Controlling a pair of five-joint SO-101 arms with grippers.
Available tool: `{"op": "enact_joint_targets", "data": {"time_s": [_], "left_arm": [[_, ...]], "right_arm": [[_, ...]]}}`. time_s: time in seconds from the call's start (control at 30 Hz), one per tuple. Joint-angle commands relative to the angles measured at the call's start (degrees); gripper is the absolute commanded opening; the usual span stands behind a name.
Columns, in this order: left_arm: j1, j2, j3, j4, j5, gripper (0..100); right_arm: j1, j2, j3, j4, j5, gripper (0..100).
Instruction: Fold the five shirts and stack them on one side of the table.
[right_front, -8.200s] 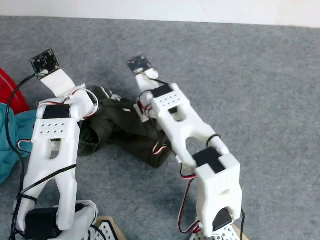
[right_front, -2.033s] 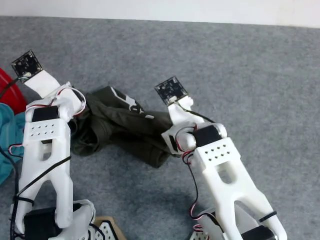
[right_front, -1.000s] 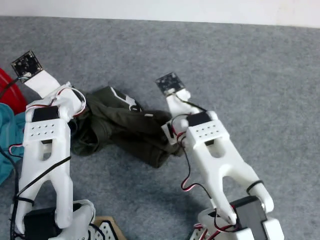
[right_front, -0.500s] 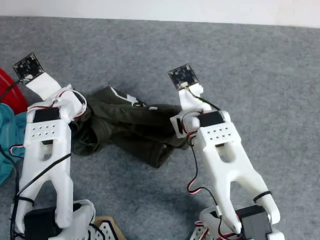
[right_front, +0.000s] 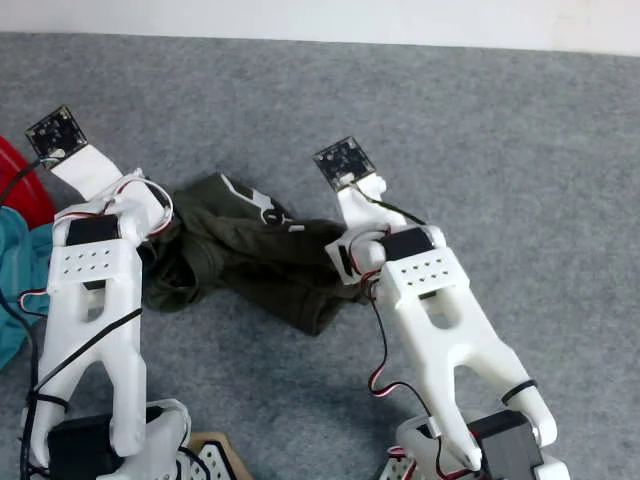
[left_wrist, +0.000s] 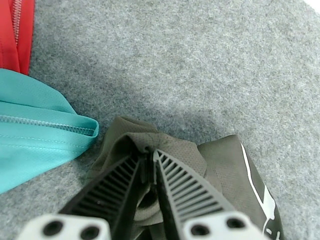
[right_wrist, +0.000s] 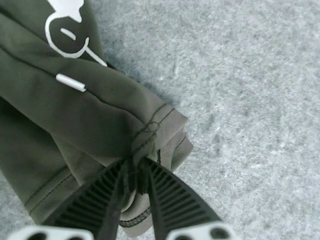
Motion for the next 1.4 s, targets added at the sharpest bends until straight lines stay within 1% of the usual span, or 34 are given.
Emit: {"op": "enact_joint_targets", "data": {"time_s": [0.0,0.17,0.33,0.47,0.5,0.6,0.83,1.0,1.07,1.17,1.37], "left_arm": [[0.04,-0.31,-0.4,-0.88,0.44,1],[0.04,-0.31,-0.4,-0.88,0.44,1],[0.13,-0.31,-0.4,-0.88,0.44,1],[0.13,-0.31,-0.4,-0.88,0.44,1],[0.13,-0.31,-0.4,-0.88,0.44,1],[0.13,-0.31,-0.4,-0.88,0.44,1],[0.13,-0.31,-0.4,-0.88,0.44,1],[0.13,-0.48,-0.31,-0.88,0.44,1],[-0.04,-0.84,-1.01,-0.88,0.44,1],[-0.13,-1.98,-6.2,-0.26,0.44,1],[0.31,-10.86,-20.97,9.41,0.44,1]], "right_arm": [[-0.48,-2.33,-0.22,-1.01,0.62,0.7],[0.48,-2.33,-0.57,-1.01,0.79,1.0],[0.75,-2.33,-0.31,-1.01,0.7,8.0],[0.75,-2.33,-0.31,-1.1,0.7,8.0],[0.84,-2.33,-0.4,-1.1,0.7,7.4],[1.54,-2.33,-0.75,-1.1,0.62,0.0],[5.23,-3.03,-3.03,-0.57,0.53,0.5],[10.24,-3.03,-12.88,6.9,0.53,0.5],[10.86,-3.03,-16.66,10.15,0.62,0.5],[10.86,-3.12,-21.93,14.46,0.79,0.5],[11.03,-3.12,-38.9,25.71,0.97,0.5]]}}
